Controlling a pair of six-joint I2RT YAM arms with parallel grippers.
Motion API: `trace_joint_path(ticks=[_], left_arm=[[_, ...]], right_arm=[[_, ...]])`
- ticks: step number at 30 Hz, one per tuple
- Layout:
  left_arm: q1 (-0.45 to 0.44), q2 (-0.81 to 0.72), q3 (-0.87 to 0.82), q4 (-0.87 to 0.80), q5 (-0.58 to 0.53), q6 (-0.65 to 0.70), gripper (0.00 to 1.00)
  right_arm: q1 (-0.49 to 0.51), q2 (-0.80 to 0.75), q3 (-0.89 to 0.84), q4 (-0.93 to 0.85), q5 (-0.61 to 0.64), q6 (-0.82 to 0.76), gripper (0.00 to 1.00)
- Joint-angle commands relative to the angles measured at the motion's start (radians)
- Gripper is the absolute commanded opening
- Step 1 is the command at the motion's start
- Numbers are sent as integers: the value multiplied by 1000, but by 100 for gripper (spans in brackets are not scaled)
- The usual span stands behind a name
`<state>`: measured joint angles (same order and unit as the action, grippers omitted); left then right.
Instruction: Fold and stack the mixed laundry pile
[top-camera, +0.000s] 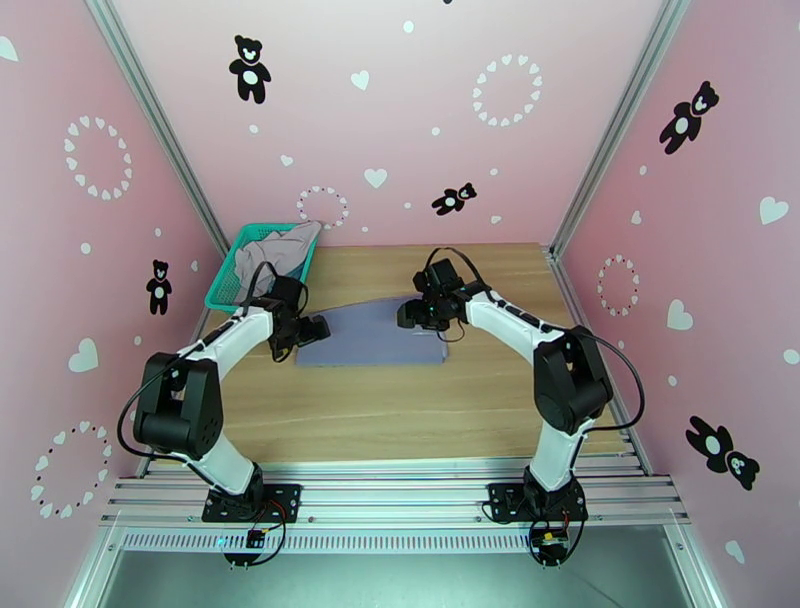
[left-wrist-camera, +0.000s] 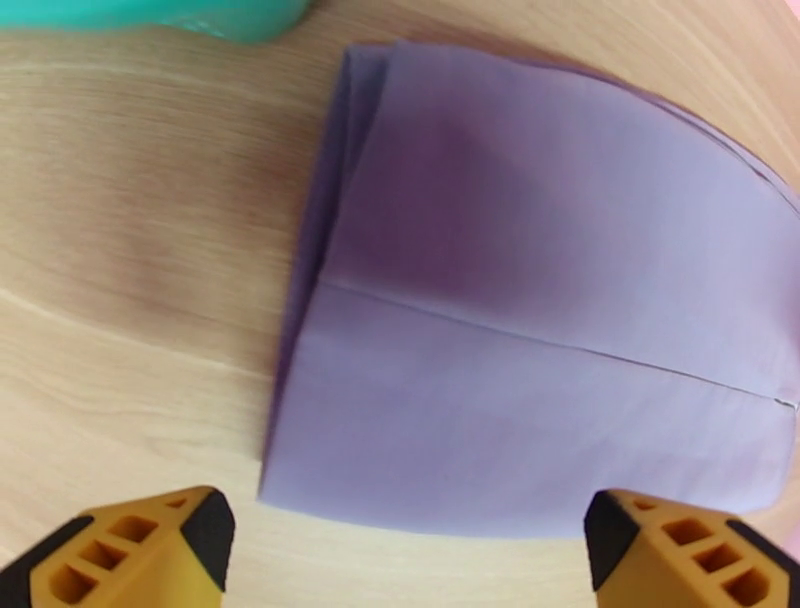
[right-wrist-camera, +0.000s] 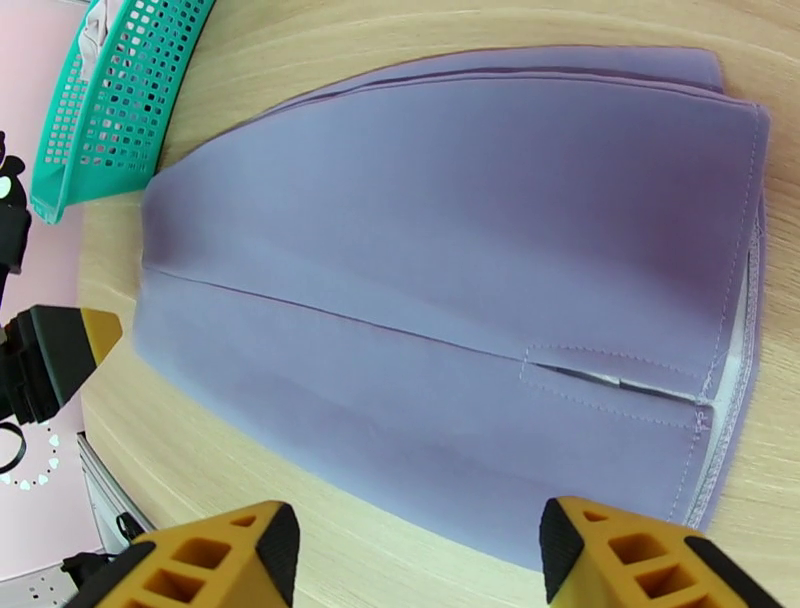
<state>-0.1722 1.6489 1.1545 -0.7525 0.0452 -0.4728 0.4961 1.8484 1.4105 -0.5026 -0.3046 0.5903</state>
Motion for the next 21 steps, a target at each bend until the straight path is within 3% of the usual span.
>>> trace_joint_path(ticks=[1,6,10,18,21], left_arm=[[7,18,35,-39,-32,52,99],[9,122,118,-92,-25,160,96],[9,80,110,-68,30,221,92],[2,17,71,-88,-22,215,93],[-7,-33,42,-75,-30,180,94]], right_arm=[[3,28,5,11,6,19,68],[3,10,-7,-10,26,2,68],[3,-5,-28,-10,38,-6,68],[1,38,-25,17,57,12,68],[-2,104,5,0,88,20,63]])
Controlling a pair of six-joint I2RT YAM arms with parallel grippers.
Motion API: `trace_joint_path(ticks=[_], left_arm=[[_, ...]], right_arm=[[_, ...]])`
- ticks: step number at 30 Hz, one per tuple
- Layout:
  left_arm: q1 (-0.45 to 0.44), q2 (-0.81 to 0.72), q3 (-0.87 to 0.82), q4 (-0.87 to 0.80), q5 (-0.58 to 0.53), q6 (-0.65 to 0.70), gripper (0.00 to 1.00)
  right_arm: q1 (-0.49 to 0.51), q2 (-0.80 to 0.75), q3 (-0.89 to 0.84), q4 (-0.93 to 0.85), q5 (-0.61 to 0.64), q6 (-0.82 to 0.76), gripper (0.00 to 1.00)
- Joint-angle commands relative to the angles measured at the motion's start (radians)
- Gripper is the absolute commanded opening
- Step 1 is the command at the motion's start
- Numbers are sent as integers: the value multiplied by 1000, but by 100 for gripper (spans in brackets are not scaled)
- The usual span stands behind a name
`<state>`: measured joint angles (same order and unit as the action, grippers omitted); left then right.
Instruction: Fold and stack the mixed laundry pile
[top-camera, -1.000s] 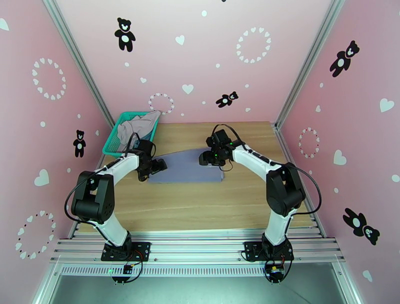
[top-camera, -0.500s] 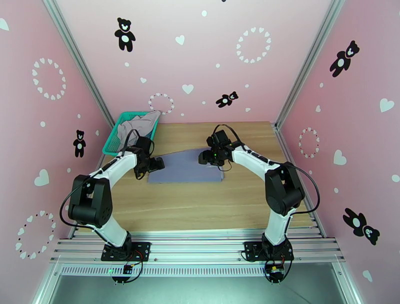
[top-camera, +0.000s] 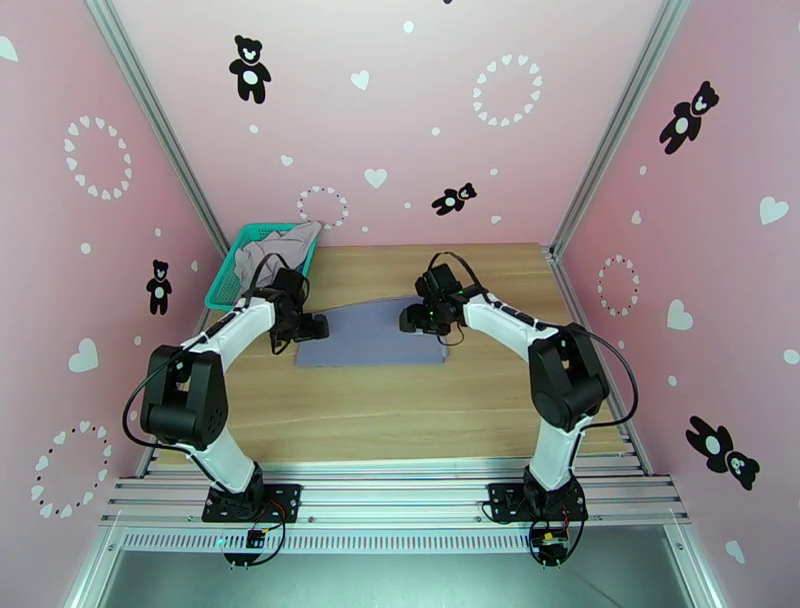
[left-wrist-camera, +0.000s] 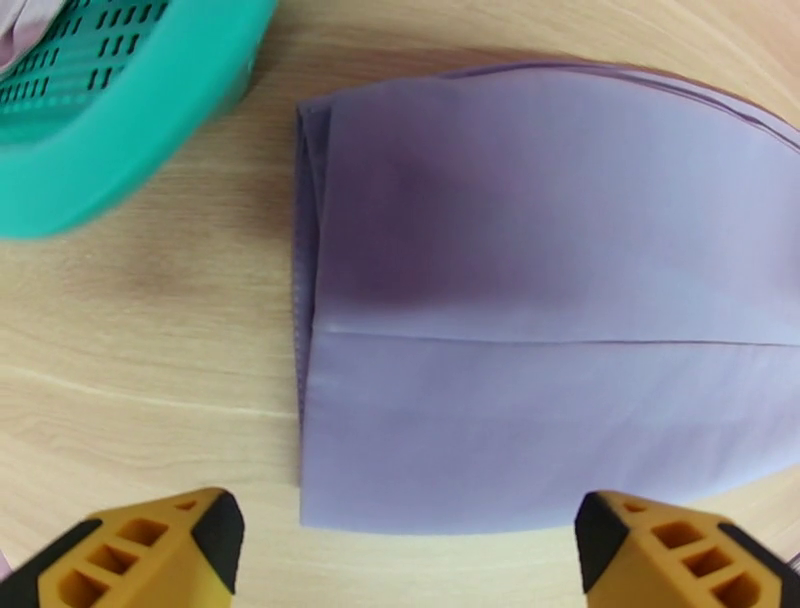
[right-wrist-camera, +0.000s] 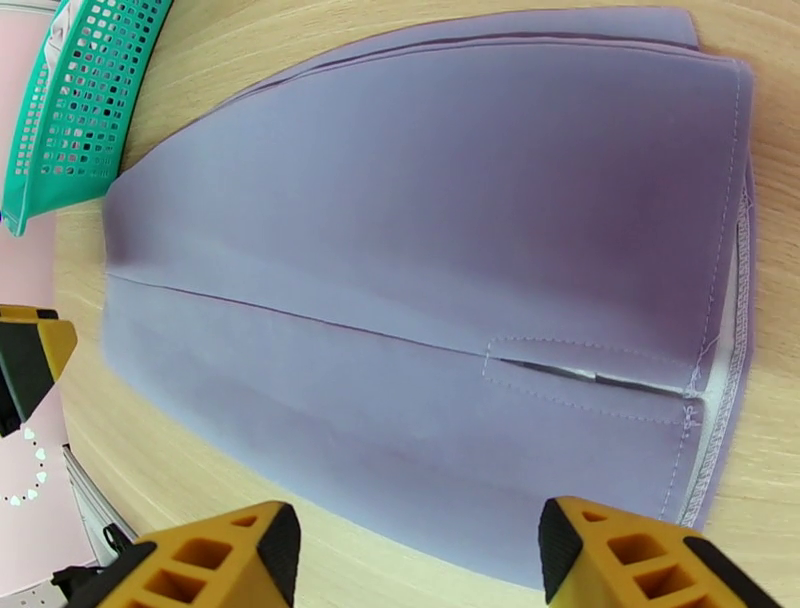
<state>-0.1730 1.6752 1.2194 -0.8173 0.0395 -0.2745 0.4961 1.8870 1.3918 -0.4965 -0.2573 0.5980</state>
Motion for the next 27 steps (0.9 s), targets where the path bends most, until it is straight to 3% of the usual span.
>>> trace_joint_path(ticks=[1,11,27], left_arm=[[-8,-72,-21,-19,-34,-35,94],[-19,3,14,-123,-134,-132,95],[-17,214,51,16,-72,22,91]], right_arm=[[-2,85,34,-10,54,14,61],[-2,182,60,-48,130,23,57],[-2,165,20,-35,110,19,57]])
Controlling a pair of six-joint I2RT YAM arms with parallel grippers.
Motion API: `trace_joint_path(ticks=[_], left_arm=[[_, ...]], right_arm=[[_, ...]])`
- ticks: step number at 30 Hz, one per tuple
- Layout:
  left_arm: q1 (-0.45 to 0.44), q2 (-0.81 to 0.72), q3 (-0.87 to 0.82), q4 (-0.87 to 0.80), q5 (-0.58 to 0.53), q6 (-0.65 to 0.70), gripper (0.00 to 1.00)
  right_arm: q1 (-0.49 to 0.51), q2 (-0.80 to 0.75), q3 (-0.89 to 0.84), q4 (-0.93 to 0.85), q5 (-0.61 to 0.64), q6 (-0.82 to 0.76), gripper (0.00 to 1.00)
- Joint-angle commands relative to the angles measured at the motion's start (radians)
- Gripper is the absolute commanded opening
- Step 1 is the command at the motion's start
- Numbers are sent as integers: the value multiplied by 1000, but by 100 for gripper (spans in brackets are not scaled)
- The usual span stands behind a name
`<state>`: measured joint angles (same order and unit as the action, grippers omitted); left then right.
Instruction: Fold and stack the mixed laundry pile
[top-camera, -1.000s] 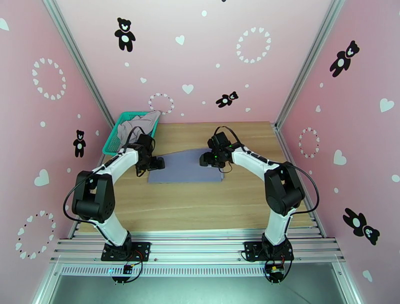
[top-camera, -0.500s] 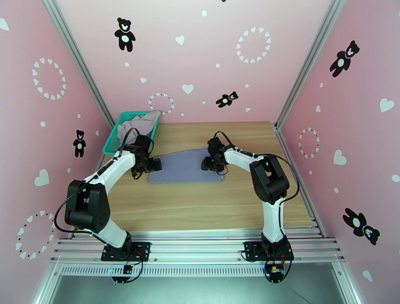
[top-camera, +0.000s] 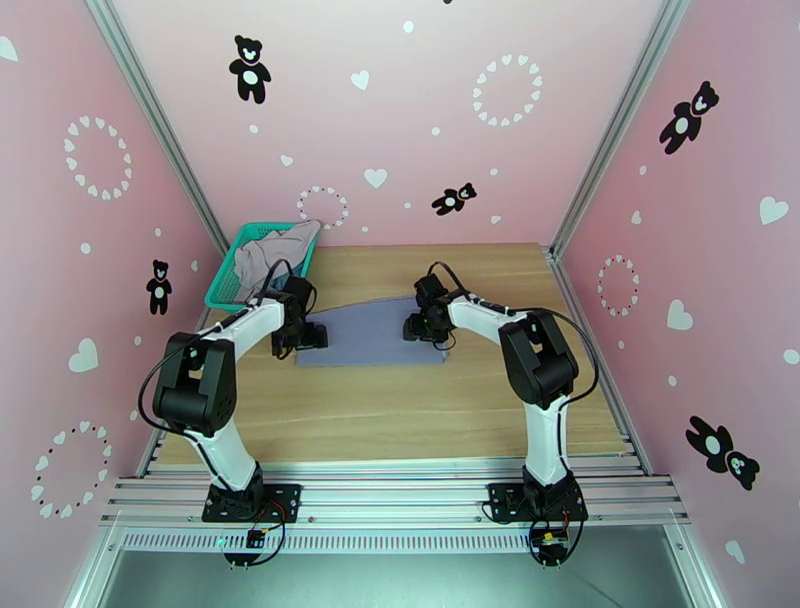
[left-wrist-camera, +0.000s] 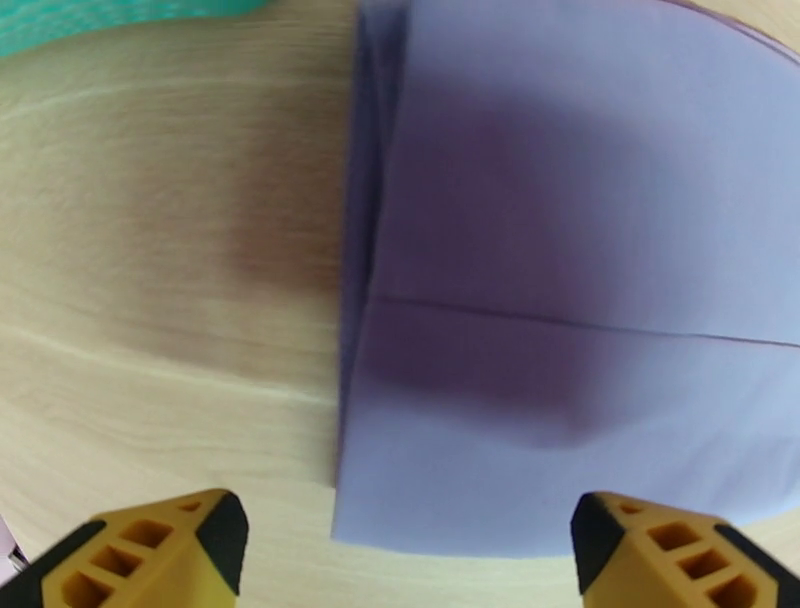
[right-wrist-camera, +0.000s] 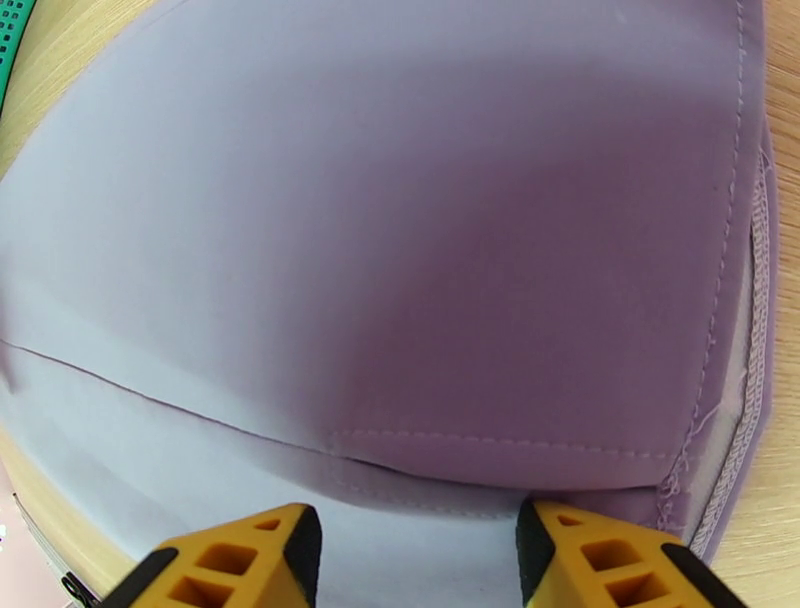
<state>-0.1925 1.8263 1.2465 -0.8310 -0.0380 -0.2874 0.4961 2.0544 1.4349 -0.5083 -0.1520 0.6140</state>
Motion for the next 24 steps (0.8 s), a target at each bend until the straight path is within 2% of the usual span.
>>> trace_joint_path(ticks=[1,6,11,13,19,22,24], left_arm=[[3,80,29,34,7,35,91],[2,160,37,54,37,19,87],[-1,168,44,55,54,7,75],[-6,172,50,49,56,4,65],[-29,194,82,32,60,-8,27],[-46,199,96,24,37,-19,0],[-58,193,107,14,27,-24,0]], right_arm=[[-2,-4,-23,-24,5,1,57],[-2,-15,-28,-27,8,-3,57],[-1,-18,-25,-27,5,-3,57],[-2,-20,-24,-27,3,-2,57],[-2,-23,-26,-27,-3,0,58],[-2,-29,-27,-30,-4,-2,57],[-2,-32,-28,-32,-2,-5,58]])
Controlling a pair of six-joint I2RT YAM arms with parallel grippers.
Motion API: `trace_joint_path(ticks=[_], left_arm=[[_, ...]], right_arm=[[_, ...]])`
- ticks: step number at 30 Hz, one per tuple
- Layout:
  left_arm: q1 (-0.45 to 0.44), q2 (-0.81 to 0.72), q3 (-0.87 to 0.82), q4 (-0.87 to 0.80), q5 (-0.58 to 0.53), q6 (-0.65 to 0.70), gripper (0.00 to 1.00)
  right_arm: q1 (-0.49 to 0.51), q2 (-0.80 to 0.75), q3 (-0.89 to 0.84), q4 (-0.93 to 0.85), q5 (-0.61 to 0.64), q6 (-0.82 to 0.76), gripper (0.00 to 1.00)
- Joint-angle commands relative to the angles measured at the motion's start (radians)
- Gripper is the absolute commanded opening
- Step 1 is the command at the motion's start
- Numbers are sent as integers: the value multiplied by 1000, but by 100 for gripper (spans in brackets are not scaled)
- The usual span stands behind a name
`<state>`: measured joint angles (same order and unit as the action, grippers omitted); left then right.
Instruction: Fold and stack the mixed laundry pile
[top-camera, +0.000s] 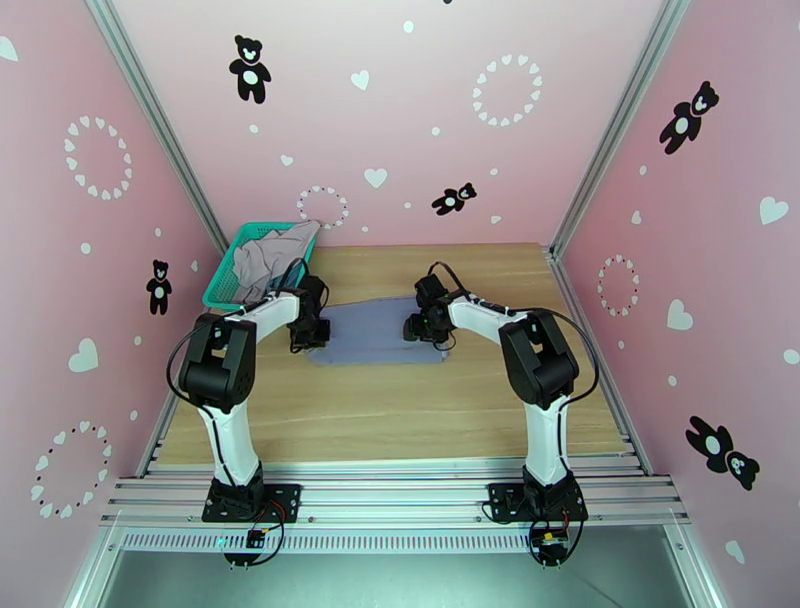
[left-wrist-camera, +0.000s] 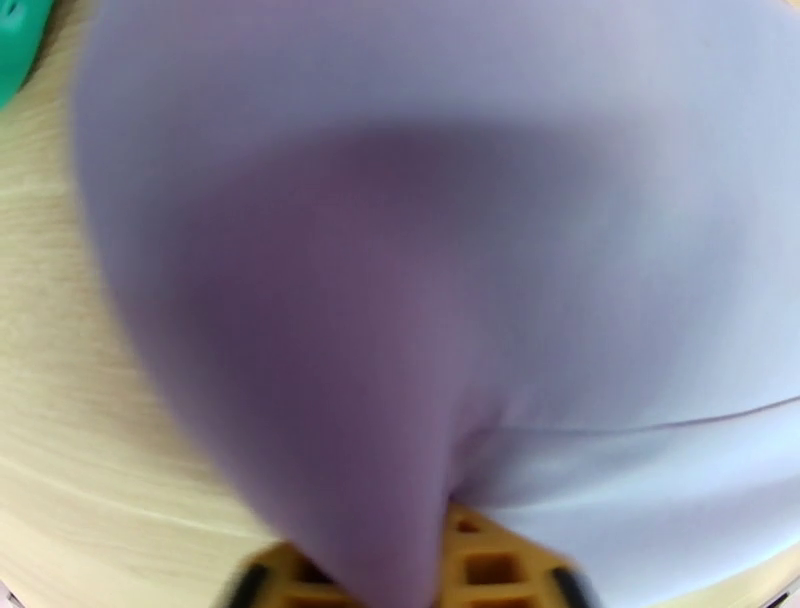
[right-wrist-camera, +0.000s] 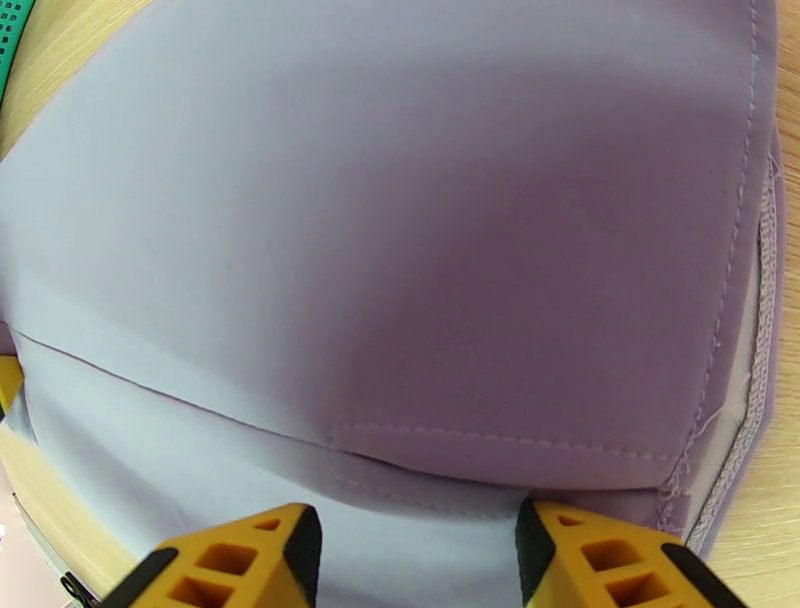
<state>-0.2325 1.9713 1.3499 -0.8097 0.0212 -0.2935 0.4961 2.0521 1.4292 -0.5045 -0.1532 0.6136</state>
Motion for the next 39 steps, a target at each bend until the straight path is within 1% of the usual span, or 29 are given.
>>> trace_joint_path(ticks=[1,10,15,20,27,32,35,39], left_arm=[[-28,40,17,-15,-44,-20,0],[-116,-48,198,-179,-147,-36,0],[-169,-51,290,-262,-183,-50,0],[-243,-40,387,-326,-193,-74,0],[-373,52,588,-428,-214,-117,0],[-455,174,789,-524,-220,-154,0],[-487,253,890,-565,-225,-177,0],[-505,336,985,-591,-227,-210,0]], right_arm=[[-2,-33,-23,-37,1,-4,58],[-3,-43,-36,-40,21,11,57],[-13,-47,-43,-35,6,13,57],[-34,-50,-84,-4,-19,29,53],[-38,-49,-101,4,-20,30,50],[-40,-49,-105,5,-19,29,49],[-40,-50,-108,5,-17,29,49],[-42,-56,-107,1,-11,26,49]])
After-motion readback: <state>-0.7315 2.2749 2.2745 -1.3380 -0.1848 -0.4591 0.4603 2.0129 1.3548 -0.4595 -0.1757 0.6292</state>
